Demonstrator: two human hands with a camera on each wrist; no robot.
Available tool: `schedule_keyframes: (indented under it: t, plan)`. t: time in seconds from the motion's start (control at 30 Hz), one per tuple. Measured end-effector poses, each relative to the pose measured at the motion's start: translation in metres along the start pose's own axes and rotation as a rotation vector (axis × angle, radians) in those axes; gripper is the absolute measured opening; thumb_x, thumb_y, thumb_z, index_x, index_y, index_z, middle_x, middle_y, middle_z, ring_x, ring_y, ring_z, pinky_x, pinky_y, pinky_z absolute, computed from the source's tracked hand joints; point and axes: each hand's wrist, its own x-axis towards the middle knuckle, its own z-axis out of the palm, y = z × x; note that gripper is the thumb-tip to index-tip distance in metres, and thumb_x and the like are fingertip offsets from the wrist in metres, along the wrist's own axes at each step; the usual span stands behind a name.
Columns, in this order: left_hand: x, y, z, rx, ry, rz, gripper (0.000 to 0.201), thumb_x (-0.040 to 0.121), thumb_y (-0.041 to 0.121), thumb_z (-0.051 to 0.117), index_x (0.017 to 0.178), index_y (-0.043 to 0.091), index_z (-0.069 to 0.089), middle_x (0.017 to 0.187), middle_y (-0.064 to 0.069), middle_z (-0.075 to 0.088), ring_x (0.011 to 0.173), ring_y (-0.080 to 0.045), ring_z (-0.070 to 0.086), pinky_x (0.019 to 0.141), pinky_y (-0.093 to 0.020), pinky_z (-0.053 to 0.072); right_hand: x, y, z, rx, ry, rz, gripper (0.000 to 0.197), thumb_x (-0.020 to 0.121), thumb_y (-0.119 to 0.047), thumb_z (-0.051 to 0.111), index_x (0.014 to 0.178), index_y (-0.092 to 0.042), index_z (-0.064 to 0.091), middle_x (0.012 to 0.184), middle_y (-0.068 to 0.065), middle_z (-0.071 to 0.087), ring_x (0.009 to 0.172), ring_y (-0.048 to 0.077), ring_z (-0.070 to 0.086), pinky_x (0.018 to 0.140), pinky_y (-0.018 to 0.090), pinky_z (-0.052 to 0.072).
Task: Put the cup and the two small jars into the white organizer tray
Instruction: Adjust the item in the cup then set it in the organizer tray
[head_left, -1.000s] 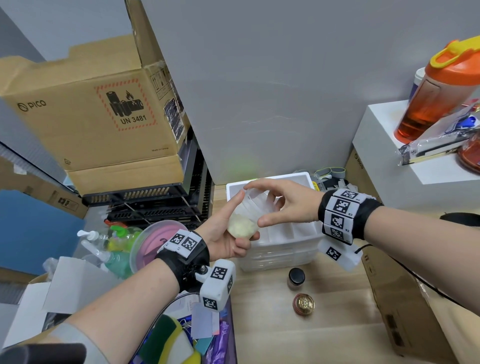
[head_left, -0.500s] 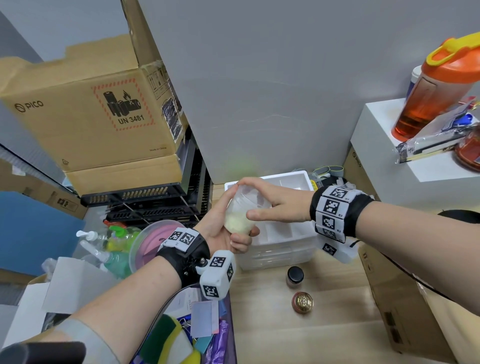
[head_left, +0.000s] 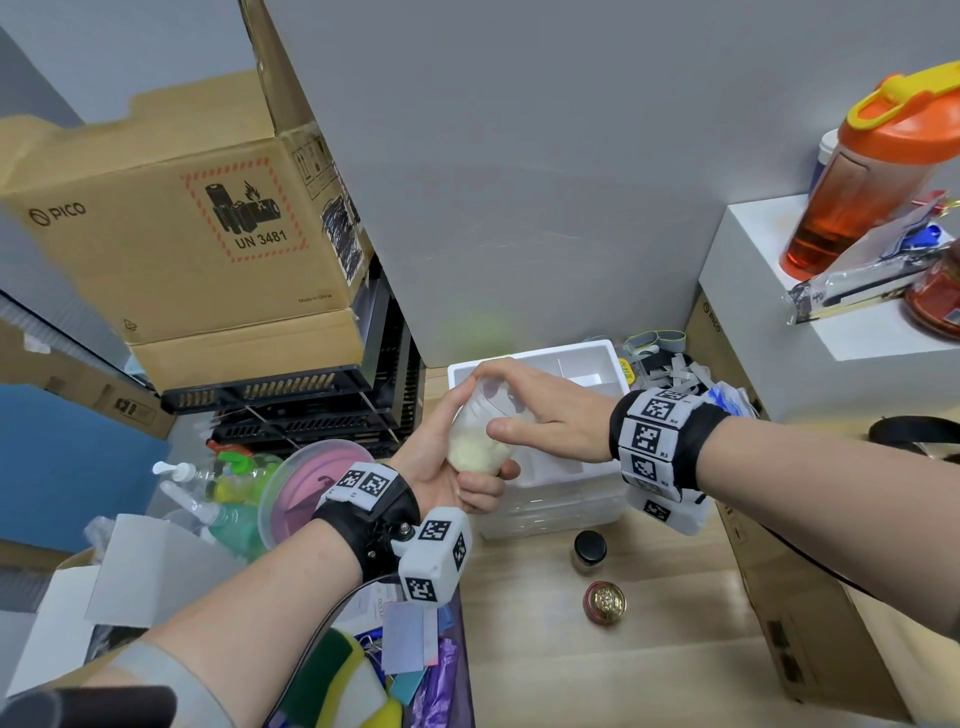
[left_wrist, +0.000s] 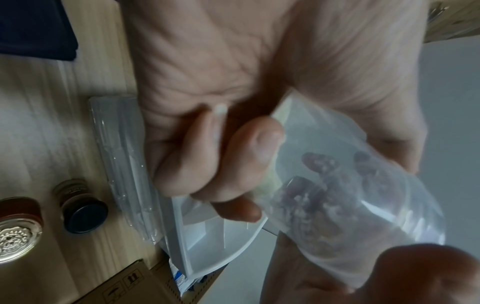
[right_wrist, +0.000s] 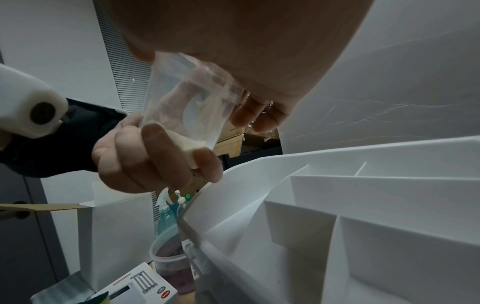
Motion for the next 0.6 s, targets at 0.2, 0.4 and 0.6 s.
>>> schedule_keyframes:
  t: [0.2,0.4,0.6]
  plan:
    - [-0.003,-0.001,0.000,-0.014,-0.059,-0.049,0.074,0.062,0.083,0.071,0.081,0.013,0.060,0.074,-0.010,0.059,0.046,-0.010,0.018,0.045,-0.022,0.016,0.000,-0.004,0.003,0.013,0.040,-0.051,0.054,0.089,-0.057,0.044,0.134,-0.029,0.037,0.119,-0.004,0.050,0.096,0.004,0.046,0.090,0.037,0.045]
    - [-0.004,-0.001,0.000,-0.014,-0.070,-0.060,0.076,0.060,0.084,0.072,0.084,0.014,0.058,0.071,-0.008,0.058,0.043,-0.008,0.019,0.041,-0.020,0.016,0.003,-0.004,0.002,-0.040,0.070,-0.091,0.059,0.089,-0.056,0.044,0.135,-0.020,0.041,0.119,-0.003,0.051,0.098,-0.005,0.042,0.091,0.031,0.040]
    - [-0.005,0.008,0.001,-0.018,-0.075,0.022,0.076,0.071,0.084,0.061,0.098,0.014,0.067,0.071,-0.006,0.059,0.036,-0.006,0.033,0.041,-0.019,0.016,0.007,-0.005,-0.010,-0.110,0.053,-0.078,0.069,0.087,-0.058,0.056,0.141,-0.022,0.031,0.124,-0.007,0.043,0.099,-0.017,0.041,0.088,0.027,0.038]
